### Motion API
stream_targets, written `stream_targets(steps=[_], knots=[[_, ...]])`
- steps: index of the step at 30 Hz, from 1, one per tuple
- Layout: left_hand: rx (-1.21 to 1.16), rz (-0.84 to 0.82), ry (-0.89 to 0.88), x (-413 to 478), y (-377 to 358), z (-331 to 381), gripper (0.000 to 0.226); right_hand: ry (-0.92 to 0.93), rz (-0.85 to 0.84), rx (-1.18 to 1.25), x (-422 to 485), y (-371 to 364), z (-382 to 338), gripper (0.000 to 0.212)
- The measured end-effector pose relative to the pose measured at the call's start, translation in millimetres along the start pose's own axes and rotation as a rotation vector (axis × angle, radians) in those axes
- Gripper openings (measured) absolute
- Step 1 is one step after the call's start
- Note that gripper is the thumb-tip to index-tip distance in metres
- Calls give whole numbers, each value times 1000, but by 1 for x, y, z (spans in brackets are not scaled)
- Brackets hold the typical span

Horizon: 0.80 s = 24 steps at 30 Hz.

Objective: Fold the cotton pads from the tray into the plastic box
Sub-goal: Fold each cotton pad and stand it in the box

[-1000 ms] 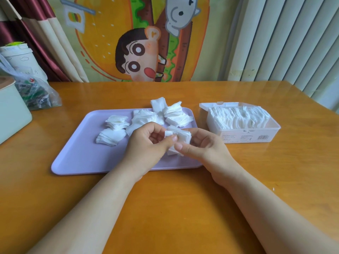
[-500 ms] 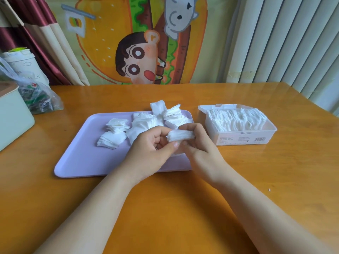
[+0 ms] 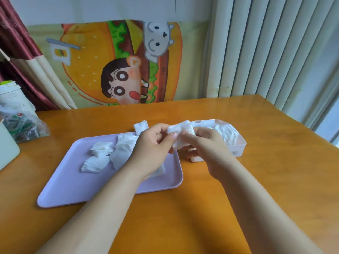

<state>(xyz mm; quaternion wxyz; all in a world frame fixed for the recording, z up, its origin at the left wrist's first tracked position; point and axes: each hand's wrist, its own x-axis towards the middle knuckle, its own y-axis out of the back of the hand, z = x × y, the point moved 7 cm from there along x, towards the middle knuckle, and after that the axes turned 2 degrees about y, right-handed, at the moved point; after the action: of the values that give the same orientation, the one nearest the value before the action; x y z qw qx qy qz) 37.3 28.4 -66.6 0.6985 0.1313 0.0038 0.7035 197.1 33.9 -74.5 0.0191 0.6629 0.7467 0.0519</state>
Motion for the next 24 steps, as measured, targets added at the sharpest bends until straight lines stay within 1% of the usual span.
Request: stream_targets(steps=[1,3,5,7,8,10,13,16,19,22,24], knots=[[0,-6,4,5,-7,1,11,9,44,-39,1,11,-2,26],[26,3,19,16,-23,-1,12,45,190,-136,2,44,-9,31],[178,34,22,27,-34,-10,12,71,330,-254,1,76,-15,31],[350,31,41,35,-44,-21,15,65,370,-411,3,95,-18,39],[376,20,65,38,-49,-27,16,51,363,-485,6,99,-17,43],[356,0,107,41,-56,-38,16,4,333,-596,13,99,-13,46],[327,0,113,42,-62,-47,13,-49,275,-711,23,92,-3,54],[288,-2,131,43,-63,-54,15,-115,239,-840,36,84,1,47],[230,-7,147,43,-63,-58,15,-245,169,-951,49,75,9,40],[200,-7,157,43,-63,-62,15,-260,148,-1098,58,67,6,23],[184,-13,160,43,-62,-63,16,-315,80,-1215,61,61,6,18]])
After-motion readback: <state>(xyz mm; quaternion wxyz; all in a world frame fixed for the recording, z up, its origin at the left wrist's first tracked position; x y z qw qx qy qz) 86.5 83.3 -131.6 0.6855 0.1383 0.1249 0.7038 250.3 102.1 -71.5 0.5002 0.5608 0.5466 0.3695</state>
